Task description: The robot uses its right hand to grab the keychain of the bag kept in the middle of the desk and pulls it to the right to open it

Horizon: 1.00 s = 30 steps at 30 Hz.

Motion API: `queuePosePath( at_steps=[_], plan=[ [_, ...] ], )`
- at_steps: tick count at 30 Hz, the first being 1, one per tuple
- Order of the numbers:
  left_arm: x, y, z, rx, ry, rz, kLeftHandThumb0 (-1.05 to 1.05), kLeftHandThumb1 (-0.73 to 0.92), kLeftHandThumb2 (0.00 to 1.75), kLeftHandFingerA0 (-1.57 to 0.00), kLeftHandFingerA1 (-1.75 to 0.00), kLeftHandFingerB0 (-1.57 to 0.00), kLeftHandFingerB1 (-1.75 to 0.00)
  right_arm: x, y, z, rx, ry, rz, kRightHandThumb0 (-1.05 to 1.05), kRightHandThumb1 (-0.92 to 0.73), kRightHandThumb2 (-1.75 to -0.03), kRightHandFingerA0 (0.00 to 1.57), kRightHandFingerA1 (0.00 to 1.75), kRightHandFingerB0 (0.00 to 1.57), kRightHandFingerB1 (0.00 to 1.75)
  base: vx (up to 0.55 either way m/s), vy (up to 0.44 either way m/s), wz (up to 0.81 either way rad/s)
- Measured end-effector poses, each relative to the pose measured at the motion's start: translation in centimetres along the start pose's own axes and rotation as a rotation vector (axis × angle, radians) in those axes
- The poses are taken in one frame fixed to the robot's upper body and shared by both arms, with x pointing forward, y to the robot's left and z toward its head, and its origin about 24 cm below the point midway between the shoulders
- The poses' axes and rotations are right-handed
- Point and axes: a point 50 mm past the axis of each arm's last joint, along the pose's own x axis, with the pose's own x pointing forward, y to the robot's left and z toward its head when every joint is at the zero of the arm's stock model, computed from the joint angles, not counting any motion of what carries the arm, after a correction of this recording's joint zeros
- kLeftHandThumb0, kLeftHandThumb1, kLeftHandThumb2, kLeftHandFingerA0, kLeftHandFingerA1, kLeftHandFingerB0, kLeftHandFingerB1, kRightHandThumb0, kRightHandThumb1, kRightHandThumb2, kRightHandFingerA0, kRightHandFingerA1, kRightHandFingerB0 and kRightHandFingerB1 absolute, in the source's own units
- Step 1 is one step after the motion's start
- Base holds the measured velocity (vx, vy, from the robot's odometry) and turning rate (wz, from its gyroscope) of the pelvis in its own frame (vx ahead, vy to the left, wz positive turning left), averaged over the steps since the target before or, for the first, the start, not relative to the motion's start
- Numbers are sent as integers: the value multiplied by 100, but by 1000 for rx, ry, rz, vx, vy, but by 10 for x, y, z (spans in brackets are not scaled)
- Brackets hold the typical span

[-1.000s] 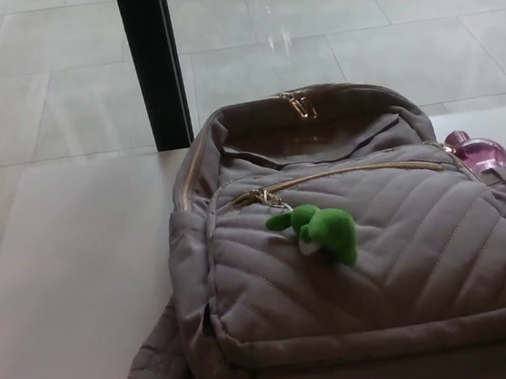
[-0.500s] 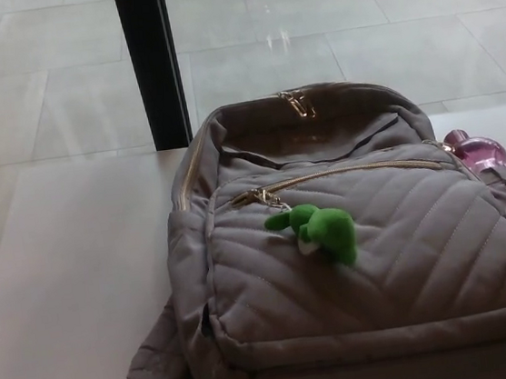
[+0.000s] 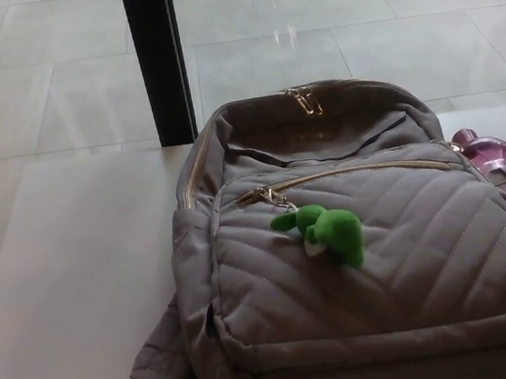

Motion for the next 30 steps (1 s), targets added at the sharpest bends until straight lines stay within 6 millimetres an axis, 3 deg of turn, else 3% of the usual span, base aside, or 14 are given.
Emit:
queuePosePath(
  at_steps=[5, 6, 7, 8, 13, 14, 15, 16, 17, 19, 20, 21, 22, 30],
  plan=[
    [1, 0, 2, -1, -6, -1, -59, 62, 59, -65, -57, -53, -43, 7, 65, 33, -13, -120, 223, -74, -57, -58, 42, 53, 35, 35, 0, 0, 0],
    [1, 0, 2, -1, -6, -1, -61, 62, 59, -66, -56, -54, -42, 6, 71, 36, -15, -129, 243, -75, -44, -86, 43, 62, 33, 47, 0, 0, 0],
    [1, -1, 2, -1, -8, -1, -60, 62, 59, -65, -57, -53, -42, 4, 86, 42, -20, -148, 294, -71, -57, -58, 64, 76, 48, 43, 0, 0, 0],
    [1, -1, 2, -1, -9, -1, -59, 63, 59, -65, -56, -53, -42, 3, 95, 46, -24, -158, 330, -74, -55, -60, 77, 93, 52, 46, 0, 0, 0],
    [1, -1, 2, 1, -8, 0, -57, 65, 60, -67, -58, -54, -43, 2, 127, 54, -80, -145, 464, -73, -58, -58, 63, 73, 50, 48, 0, 0, 0],
    [1, -1, 2, 2, -9, 0, -57, 65, 60, -67, -58, -54, -43, 2, 131, 54, -95, -135, 480, -73, -58, -58, 63, 73, 50, 48, 0, 0, 0],
    [1, -1, 2, 3, -10, -1, -59, 65, 60, -66, -58, -53, -44, 3, 133, 54, -112, -123, 493, -72, -45, -88, 58, 71, 45, 56, 0, 0, 0],
    [1, -1, 2, 5, -12, -1, -59, 65, 60, -64, -58, -53, -44, 4, 135, 52, -133, -108, 503, -73, -59, -58, 65, 71, 51, 45, 0, 0, 0],
    [0, -1, 2, 6, -12, -1, -59, 65, 60, -64, -59, -53, -45, 4, 136, 51, -146, -93, 509, -72, -60, -58, 67, 72, 52, 46, 0, 0, 0],
    [0, -1, 1, 9, -10, -2, -60, 66, 60, -64, -58, -52, -44, 6, 138, 45, -167, -61, 521, -73, -48, -90, 67, 77, 48, 58, 0, 0, 0],
    [0, -1, 1, 9, -11, -2, -59, 67, 61, -63, -55, -51, -43, 6, 139, 43, -177, -52, 523, -74, -62, -59, 66, 74, 53, 48, 0, 0, 0],
    [0, -1, 1, 9, -12, -3, -60, 67, 61, -62, -55, -50, -43, 7, 140, 41, -188, -41, 526, -76, -48, -92, 63, 75, 48, 58, 0, 0, 0],
    [0, -1, 1, 6, -12, -3, -62, 69, 61, -60, -55, -49, -43, 8, 141, 37, -209, -30, 529, -78, -63, -59, 67, 71, 50, 48, 0, 0, 0],
    [-1, 0, 1, 4, -18, -25, -71, 72, 62, -61, -56, -51, -44, 9, 143, 26, -316, -2, 538, -73, -66, -60, 60, 62, 53, 43, 0, 0, 0]
  ],
)
